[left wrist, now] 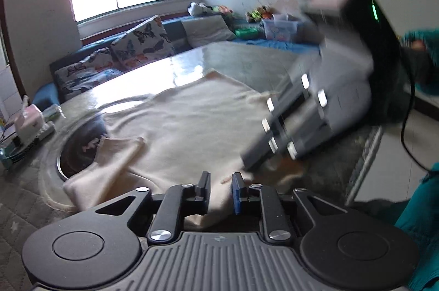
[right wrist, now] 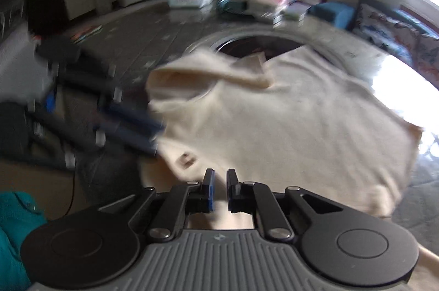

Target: Fold clothes

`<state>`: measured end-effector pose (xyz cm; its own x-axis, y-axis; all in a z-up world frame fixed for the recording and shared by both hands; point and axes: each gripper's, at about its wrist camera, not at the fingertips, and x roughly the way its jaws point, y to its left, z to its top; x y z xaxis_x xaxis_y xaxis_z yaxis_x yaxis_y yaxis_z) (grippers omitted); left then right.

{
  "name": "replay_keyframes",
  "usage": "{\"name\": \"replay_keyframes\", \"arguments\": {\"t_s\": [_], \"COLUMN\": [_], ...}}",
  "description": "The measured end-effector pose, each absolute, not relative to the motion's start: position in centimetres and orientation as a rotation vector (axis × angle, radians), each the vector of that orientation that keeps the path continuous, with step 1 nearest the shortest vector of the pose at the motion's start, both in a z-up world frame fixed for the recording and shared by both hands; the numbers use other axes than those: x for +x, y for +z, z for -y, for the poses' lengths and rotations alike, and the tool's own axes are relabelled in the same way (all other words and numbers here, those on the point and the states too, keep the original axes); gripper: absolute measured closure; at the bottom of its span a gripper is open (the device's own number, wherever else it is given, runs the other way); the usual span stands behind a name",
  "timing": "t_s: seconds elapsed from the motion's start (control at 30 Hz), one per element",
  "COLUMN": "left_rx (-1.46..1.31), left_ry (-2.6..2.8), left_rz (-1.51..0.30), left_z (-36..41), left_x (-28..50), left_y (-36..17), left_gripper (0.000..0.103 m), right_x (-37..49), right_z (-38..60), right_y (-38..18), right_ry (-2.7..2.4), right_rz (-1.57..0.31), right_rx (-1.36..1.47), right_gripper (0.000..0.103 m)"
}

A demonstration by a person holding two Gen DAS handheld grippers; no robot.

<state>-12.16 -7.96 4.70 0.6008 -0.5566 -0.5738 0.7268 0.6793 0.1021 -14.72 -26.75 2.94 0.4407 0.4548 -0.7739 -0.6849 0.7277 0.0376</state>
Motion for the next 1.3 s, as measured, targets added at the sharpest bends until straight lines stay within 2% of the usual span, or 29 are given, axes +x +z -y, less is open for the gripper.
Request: {"name": "replay_keyframes", "arguments": {"t_s": [0.17, 0.37, 0.4, 0.47, 0.5, 0.53, 0.73, 0.8, 0.87, 0.97, 1.03, 1.3], "left_rx": [0.353, 0.337, 0.330, 0.320, 0.321, 0.326, 0.373, 0.378, 0.369, 0.308, 0.237, -0.007], "left_ry": [-0.612, -0.400, -0.393, -0.402, -0.411, -0.417, -0.409, -0.402, -0.396, -0.373, -0.337, -0.104], "left_rz": [-0.519, -0.567, -0.573, -0.573, -0.574, -0.576, -0.597, -0.612, -0.623, -0.615, -0.593, -0.523], "left_z": [7.1, 7.4, 7.6, 8.2, 8.6, 9.1, 10.9, 11.0, 10.6, 9.3, 7.6, -1.3], "left_x": [-9.7, -4.1, -3.4, -2.8, -2.6, -2.5, -0.9, -0.4, -0.1, 0.0, -0.2, -1.6], "left_y": [5.4, 4.2, 4.0, 3.7, 3.5, 3.3, 1.6, 1.0, 0.6, 1.1, 2.0, 5.5], "left_gripper": [0.080, 0.076, 0.074, 0.061, 0.060, 0.060, 0.060, 0.065, 0.083, 0.096, 0.098, 0.098], "right_x": [-15.7, -14.2, -13.8, -13.5, -13.7, -14.0, -13.8, -13.8, -13.7, -13.6, -13.5, -12.8], "right_z": [25.9, 25.7, 25.5, 24.9, 24.5, 24.2, 23.8, 23.8, 23.8, 23.8, 23.8, 23.4], "right_y": [3.2, 3.8, 3.4, 2.7, 2.3, 2.1, 2.0, 2.0, 2.0, 2.1, 2.2, 3.2], "right_ry": [0.763, 0.708, 0.711, 0.724, 0.743, 0.747, 0.754, 0.753, 0.755, 0.755, 0.751, 0.748], "right_rz": [-0.837, -0.784, -0.798, -0.817, -0.824, -0.811, -0.803, -0.806, -0.809, -0.815, -0.817, -0.787], "right_rx": [-0.389, -0.292, -0.278, -0.277, -0.299, -0.322, -0.343, -0.339, -0.339, -0.335, -0.339, -0.353], "right_gripper": [0.093, 0.093, 0.093, 0.093, 0.092, 0.089, 0.089, 0.089, 0.088, 0.087, 0.083, 0.083]}}
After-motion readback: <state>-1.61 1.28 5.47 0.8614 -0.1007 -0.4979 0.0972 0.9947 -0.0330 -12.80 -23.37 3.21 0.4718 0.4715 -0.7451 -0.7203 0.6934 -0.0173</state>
